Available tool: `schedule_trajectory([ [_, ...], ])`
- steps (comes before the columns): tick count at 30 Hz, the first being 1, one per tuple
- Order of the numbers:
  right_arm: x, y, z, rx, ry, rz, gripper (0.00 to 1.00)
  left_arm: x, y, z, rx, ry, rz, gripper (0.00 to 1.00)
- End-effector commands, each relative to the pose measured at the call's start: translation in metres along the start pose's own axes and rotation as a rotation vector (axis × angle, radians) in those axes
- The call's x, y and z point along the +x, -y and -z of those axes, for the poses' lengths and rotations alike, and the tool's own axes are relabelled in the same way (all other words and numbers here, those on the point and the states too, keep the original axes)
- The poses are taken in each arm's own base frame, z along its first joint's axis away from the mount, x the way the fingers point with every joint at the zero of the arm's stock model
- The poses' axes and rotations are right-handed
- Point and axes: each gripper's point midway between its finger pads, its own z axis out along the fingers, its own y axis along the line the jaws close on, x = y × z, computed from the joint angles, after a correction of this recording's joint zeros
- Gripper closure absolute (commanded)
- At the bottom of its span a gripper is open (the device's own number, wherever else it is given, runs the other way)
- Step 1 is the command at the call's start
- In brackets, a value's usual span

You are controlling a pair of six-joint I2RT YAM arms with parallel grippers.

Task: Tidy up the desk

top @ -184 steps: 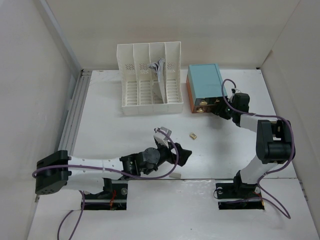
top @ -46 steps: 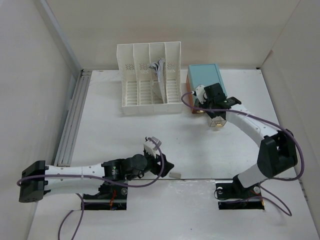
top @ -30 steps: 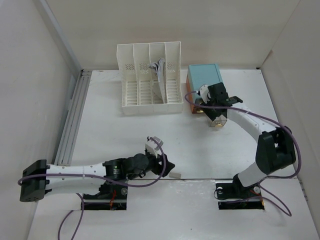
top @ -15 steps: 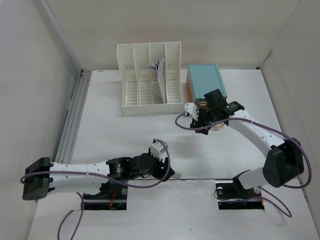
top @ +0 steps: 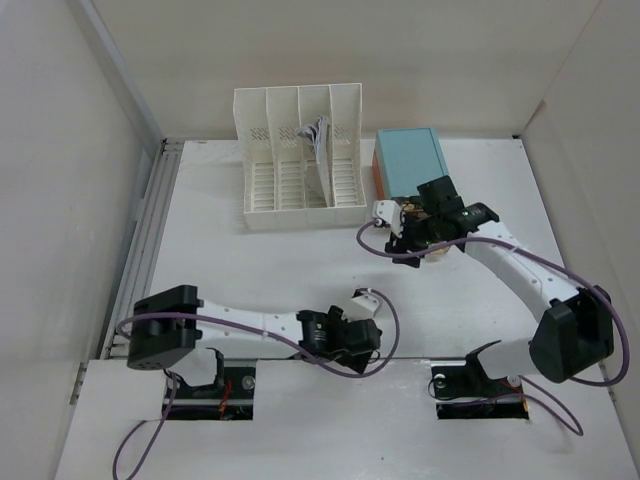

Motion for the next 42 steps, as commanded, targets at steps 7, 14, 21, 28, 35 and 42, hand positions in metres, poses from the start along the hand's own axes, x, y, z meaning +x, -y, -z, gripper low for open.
schedule_trajectory([
  [7,-0.020,0.012,0.031,0.057,0.128,-0.009,0.34,0.004,-0.017,-0.015,-0.219,-0.012,-0.001,0.32],
  [14,-0.014,0.011,0.034,0.047,0.134,-0.018,0.34,0.001,-0.013,-0.019,-0.245,-0.016,0.008,0.32],
  [21,-0.017,0.010,0.037,0.048,0.146,-0.004,0.34,-0.010,0.007,-0.023,-0.205,-0.013,0.015,0.32],
  [28,-0.015,0.010,0.038,0.042,0.146,-0.015,0.34,-0.005,0.014,-0.026,-0.190,-0.041,0.063,0.33],
  [35,-0.015,0.013,0.045,0.063,0.159,-0.009,0.34,0.015,-0.007,-0.022,-0.234,-0.099,0.017,0.43],
  [42,-0.012,0.008,0.042,0.045,0.157,-0.018,0.34,0.029,-0.022,-0.019,-0.263,-0.135,0.002,0.47],
])
